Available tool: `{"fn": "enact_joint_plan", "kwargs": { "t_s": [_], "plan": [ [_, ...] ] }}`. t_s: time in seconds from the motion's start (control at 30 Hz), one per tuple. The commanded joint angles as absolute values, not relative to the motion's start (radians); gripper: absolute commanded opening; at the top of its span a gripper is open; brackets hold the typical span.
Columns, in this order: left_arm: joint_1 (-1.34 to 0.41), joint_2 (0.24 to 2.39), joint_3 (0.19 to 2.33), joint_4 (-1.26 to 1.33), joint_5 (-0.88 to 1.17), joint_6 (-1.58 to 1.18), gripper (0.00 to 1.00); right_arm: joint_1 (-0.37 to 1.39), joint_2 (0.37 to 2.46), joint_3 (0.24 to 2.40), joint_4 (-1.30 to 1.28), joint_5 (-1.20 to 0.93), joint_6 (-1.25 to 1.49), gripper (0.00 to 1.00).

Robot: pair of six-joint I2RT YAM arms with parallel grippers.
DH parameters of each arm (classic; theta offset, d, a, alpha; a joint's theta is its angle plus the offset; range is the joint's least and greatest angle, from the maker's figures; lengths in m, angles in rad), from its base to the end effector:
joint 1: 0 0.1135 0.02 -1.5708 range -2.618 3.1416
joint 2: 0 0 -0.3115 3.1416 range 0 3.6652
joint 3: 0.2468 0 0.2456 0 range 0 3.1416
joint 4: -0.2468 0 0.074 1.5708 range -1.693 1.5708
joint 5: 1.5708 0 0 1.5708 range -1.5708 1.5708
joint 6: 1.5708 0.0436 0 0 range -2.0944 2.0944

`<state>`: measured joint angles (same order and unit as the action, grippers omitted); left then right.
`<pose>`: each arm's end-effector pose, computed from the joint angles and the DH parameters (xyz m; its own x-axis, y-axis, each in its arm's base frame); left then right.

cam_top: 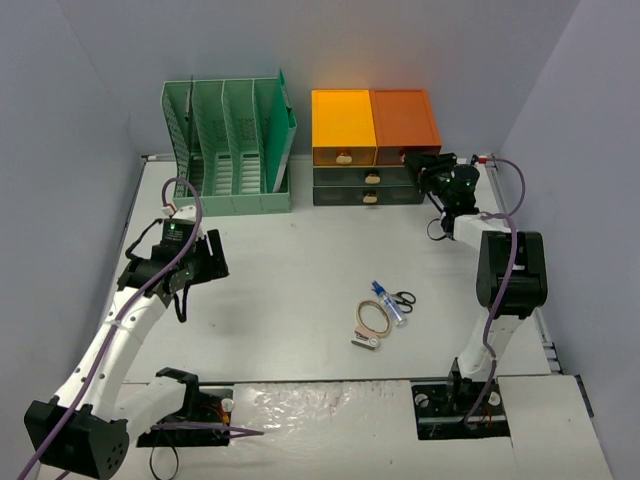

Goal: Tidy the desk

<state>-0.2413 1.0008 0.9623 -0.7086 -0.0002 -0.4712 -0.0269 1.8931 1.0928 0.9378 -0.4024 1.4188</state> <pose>0.1733 -0.0426 0.3466 -0.6963 -0.2961 -0.6538 -0.0867 0.9390 -0.3329 0.4409 0.0052 0.2955 -0.3381 0.9189 -0.2030 -0.1904 0.1445 0.9710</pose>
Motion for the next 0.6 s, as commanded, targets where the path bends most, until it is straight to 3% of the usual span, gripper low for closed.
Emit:
{"fn": "enact_joint_plan", "kwargs": {
  "t_s": [0.0,0.1,0.57],
  "plan": [
    [-0.247,1.003,1.005,-0.696,0.000,-0.451,0.61,-0.035,1.870,1.089,1.037,-0.422,1.405,0.06],
    [-0.247,1.004,1.003,-0.693,0.000,-0.451,0.61,-0.035,1.853,1.060,1.033,-0.425,1.398,0.00],
    [-0.247,1.025,1.005,-0.658,0.054,-0.450,0.61,-0.017,1.568,0.806,0.815,-0.417,1.302,0.00]
  ]
}}
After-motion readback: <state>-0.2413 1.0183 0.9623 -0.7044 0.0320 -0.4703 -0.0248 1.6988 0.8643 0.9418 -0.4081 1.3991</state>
